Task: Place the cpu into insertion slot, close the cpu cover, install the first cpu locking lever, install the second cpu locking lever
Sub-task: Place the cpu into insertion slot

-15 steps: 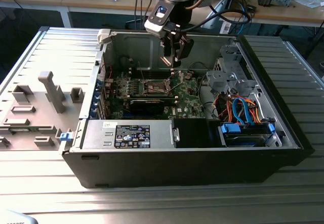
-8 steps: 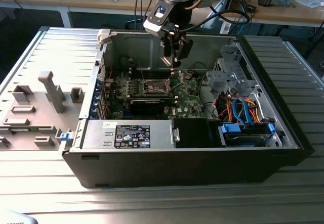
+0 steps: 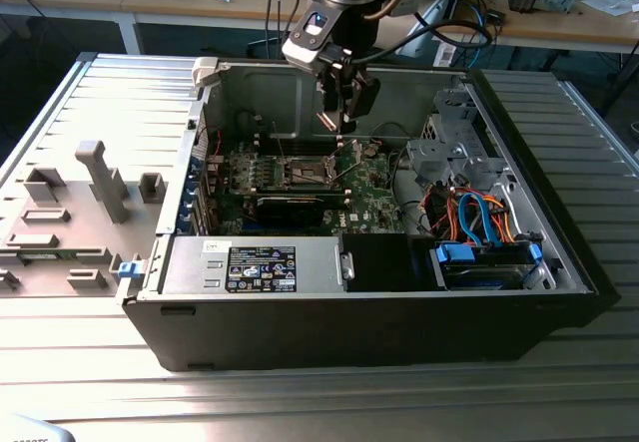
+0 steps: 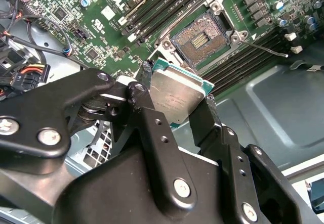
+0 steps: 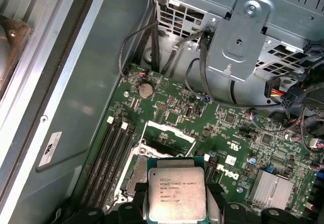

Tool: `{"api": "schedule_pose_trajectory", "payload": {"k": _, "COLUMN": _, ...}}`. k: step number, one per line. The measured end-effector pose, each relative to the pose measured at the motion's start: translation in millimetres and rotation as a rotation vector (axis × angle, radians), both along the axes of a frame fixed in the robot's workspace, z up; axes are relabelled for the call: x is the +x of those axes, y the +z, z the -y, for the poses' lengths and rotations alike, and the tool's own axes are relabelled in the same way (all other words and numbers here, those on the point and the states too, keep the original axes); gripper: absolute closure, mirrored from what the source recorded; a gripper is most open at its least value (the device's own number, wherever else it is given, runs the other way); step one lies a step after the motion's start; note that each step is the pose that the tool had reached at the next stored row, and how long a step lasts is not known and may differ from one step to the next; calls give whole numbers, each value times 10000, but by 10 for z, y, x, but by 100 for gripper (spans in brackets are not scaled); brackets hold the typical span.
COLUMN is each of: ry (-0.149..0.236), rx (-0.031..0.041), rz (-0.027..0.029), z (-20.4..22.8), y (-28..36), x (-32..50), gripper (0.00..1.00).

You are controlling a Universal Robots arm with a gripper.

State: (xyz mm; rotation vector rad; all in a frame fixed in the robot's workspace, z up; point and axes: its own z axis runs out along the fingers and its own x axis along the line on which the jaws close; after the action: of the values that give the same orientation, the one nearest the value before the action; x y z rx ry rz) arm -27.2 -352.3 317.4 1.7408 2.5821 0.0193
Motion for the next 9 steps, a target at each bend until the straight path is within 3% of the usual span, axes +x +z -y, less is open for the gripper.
{"api": "schedule_pose_trajectory", "payload": {"k": 9, "ry": -245, "rx": 0, "rz": 0, "z": 0, "y": -11, "x": 0, "gripper": 45}}
